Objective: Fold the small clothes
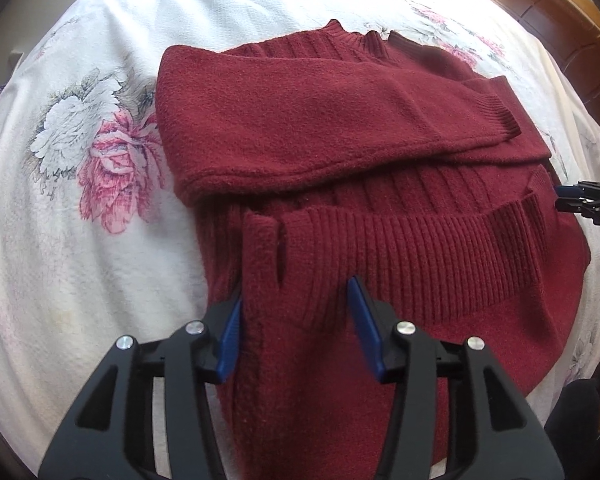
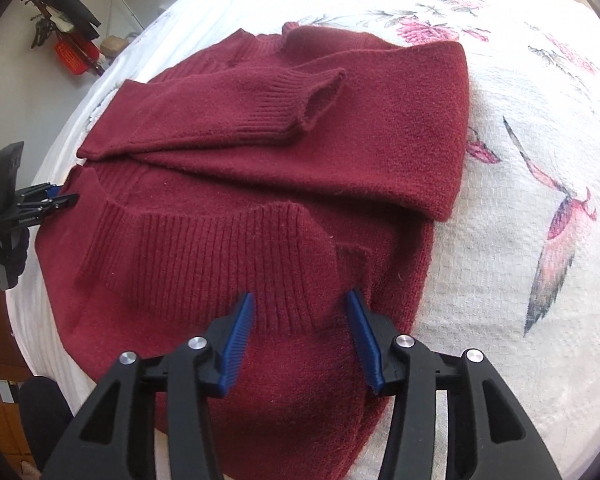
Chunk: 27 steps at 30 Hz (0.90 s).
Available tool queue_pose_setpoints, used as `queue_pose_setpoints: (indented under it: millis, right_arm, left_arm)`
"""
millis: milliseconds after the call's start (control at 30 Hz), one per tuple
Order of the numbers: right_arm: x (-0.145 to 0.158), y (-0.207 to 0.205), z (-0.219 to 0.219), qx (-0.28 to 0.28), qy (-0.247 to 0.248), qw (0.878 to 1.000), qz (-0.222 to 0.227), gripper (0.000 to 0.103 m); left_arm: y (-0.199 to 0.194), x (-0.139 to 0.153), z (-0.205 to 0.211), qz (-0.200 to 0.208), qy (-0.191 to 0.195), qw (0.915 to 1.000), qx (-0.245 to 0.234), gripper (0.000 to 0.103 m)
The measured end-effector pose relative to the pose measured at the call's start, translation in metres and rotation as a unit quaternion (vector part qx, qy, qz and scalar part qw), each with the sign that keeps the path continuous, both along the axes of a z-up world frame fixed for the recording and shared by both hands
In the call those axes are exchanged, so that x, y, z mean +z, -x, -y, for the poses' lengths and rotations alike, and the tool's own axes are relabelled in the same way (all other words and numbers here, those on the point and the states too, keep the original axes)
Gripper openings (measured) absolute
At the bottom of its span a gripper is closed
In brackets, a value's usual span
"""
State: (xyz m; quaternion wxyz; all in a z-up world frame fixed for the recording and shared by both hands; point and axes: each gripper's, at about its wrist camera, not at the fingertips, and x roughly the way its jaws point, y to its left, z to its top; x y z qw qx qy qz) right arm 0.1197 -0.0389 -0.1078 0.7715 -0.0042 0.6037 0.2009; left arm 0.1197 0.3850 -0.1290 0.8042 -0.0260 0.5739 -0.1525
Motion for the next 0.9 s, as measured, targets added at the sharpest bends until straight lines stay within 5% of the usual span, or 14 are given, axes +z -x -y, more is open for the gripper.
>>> queue_pose_setpoints:
  millis: [33, 100, 167, 567, 667, 900]
  right_arm:
    - [0.0, 0.0, -0.001, 0.003, 0.004, 1.0, 0.002, 0.048]
    - [0.003, 0.001, -0.007, 0.015, 0.009, 1.0, 0.01, 0.024]
    - [0.006, 0.005, -0.009, 0.02, -0.012, 1.0, 0.009, 0.007]
    - [0.085, 0.024, 0.02, -0.024, -0.081, 0.991, 0.1, 0.006]
    - [0.11, 0.015, 0.025, -0.032, -0.102, 0.987, 0.123, 0.006]
    - [0.155, -0.044, 0.031, -0.068, -0.111, 0.976, 0.174, 0.006]
  left_arm:
    - [0.0, 0.001, 0.001, 0.001, 0.0, 1.0, 0.002, 0.047]
    - [0.003, 0.005, 0.005, 0.011, 0.0, 0.9999, -0.007, 0.023]
    - [0.009, 0.012, 0.011, 0.026, -0.011, 0.9994, -0.02, 0.012]
    - [0.028, 0.09, -0.004, 0.129, 0.065, 0.989, 0.031, 0.011]
    - [0.014, 0.116, -0.009, 0.162, 0.09, 0.9812, 0.054, 0.011]
    - [-0.055, 0.157, -0.004, 0.223, 0.078, 0.9673, 0.091, 0.011]
